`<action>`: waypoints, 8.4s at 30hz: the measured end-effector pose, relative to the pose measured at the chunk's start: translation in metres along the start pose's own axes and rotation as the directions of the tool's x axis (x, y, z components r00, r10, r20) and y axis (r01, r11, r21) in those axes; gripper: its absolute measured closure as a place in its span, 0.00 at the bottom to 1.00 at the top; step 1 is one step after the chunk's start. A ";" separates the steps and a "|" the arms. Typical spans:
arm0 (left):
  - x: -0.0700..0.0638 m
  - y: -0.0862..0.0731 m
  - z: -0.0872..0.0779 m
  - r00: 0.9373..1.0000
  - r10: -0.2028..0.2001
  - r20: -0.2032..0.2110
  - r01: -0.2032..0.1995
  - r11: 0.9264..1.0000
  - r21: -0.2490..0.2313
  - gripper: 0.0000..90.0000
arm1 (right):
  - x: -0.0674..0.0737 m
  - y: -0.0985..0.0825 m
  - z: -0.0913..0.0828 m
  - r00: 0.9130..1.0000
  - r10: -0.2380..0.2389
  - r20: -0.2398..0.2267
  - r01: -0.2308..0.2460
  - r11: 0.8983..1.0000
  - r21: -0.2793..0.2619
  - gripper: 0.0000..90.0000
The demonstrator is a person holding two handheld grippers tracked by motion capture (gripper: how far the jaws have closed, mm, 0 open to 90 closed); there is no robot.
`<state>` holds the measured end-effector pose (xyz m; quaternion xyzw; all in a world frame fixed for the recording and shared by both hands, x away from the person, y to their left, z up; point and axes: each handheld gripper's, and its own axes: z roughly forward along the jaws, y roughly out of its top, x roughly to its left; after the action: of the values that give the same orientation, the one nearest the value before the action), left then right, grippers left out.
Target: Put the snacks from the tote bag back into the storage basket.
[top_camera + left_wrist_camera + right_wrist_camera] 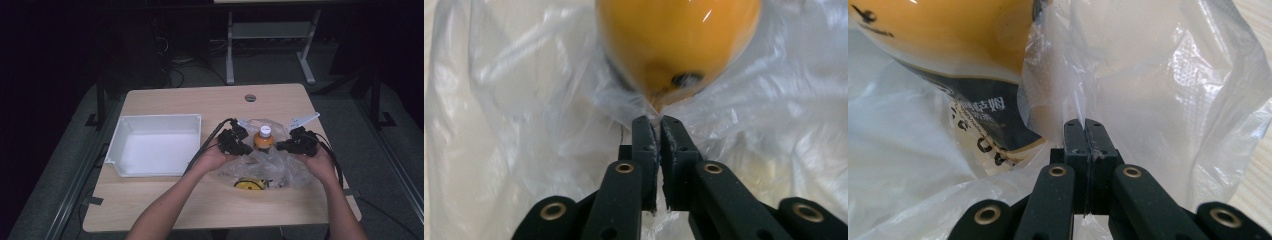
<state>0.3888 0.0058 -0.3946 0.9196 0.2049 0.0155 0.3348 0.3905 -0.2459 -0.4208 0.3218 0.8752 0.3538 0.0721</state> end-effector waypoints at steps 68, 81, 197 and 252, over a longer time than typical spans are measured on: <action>-0.035 -0.032 -0.036 1.000 -0.019 -0.001 0.018 0.994 -0.107 0.78 | 0.000 -0.041 -0.027 0.986 0.138 0.089 -0.132 0.989 -0.070 0.60; -0.055 0.005 -0.036 0.998 0.042 0.041 -0.037 0.992 -0.124 0.64 | 0.001 -0.040 -0.025 0.987 0.140 0.084 -0.132 0.987 -0.094 0.62; -0.029 -0.065 0.004 0.997 -0.029 -0.072 0.028 0.999 -0.015 0.89 | -0.039 0.020 0.028 0.992 0.100 0.077 -0.105 0.993 0.062 0.63; -0.036 -0.003 -0.031 0.990 0.100 0.098 -0.090 0.991 -0.100 0.50 | 0.035 -0.053 -0.073 0.993 0.111 0.044 -0.102 0.980 -0.171 0.40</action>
<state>0.3494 0.0126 -0.3683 0.9109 0.1423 -0.0062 0.3872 0.3102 -0.2952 -0.3988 0.3704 0.8213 0.4213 0.1034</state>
